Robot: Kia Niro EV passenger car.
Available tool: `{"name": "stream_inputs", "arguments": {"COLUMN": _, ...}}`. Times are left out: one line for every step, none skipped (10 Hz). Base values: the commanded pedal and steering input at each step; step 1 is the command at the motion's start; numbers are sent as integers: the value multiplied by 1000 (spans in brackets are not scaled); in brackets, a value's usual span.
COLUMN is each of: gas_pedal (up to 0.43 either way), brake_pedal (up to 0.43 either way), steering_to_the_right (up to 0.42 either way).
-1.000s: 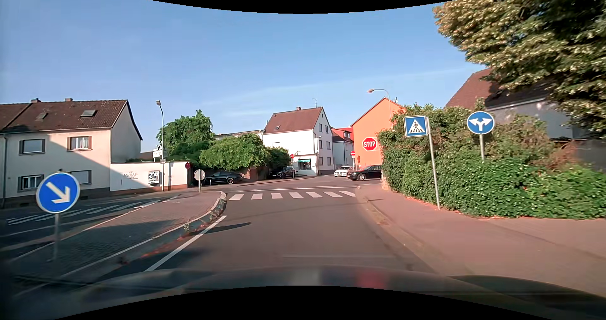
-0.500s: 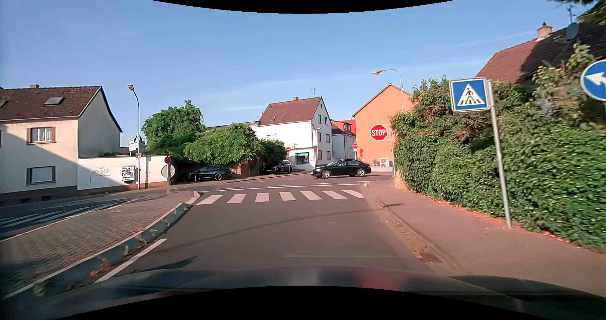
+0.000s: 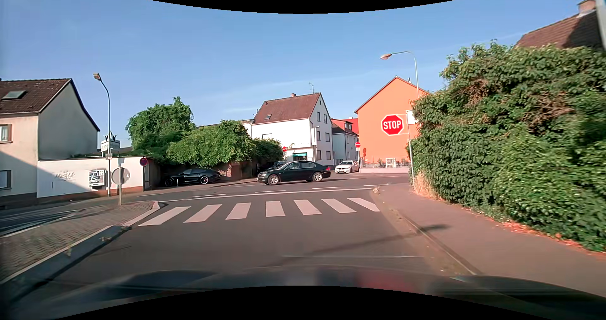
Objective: Follow the waypoints while adhering to traffic rules and regulations
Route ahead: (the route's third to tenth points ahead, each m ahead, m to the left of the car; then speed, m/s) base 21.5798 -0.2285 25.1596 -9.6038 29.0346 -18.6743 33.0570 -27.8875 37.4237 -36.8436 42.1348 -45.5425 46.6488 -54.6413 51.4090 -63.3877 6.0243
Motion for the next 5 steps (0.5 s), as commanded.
{"name": "stream_inputs", "arguments": {"gas_pedal": 0, "brake_pedal": 226, "steering_to_the_right": -2}}
{"name": "stream_inputs", "arguments": {"gas_pedal": 0, "brake_pedal": 226, "steering_to_the_right": -2}}
{"name": "stream_inputs", "arguments": {"gas_pedal": 0, "brake_pedal": 226, "steering_to_the_right": -3}}
{"name": "stream_inputs", "arguments": {"gas_pedal": 0, "brake_pedal": 232, "steering_to_the_right": -2}}
{"name": "stream_inputs", "arguments": {"gas_pedal": 0, "brake_pedal": 232, "steering_to_the_right": -3}}
